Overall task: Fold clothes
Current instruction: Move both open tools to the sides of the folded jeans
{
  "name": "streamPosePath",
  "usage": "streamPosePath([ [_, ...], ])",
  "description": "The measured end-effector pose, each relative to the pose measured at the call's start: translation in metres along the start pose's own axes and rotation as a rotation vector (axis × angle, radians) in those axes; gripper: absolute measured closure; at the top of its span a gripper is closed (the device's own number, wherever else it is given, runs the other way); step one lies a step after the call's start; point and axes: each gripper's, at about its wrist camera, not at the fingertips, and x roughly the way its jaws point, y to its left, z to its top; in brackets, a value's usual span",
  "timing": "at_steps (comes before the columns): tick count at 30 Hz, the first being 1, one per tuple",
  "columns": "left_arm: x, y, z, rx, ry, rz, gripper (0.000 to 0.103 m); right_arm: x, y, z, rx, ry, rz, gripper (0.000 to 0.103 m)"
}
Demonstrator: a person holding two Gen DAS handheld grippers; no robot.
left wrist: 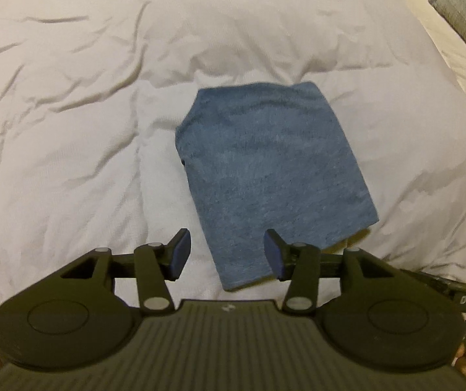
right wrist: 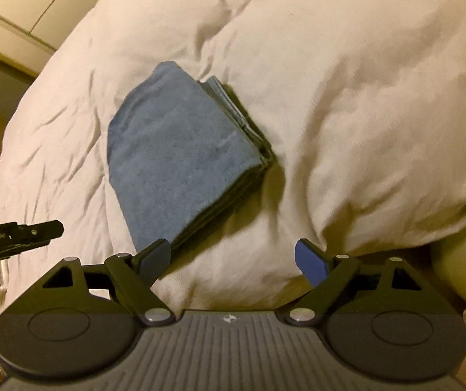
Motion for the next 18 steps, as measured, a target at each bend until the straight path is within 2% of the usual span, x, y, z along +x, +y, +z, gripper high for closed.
streamPosePath([
  [9,-0.005,0.005,-0.001,-0.025,0.008,0.007,0.054,0.005,0.005,-0.002,-0.049,0.05,0.019,0.017],
  [18,0.029,0.028,0.001,0.019,0.071,-0.032,0.053,0.021,0.007,-0.007,0.015,0.063,-0.038,0.017],
])
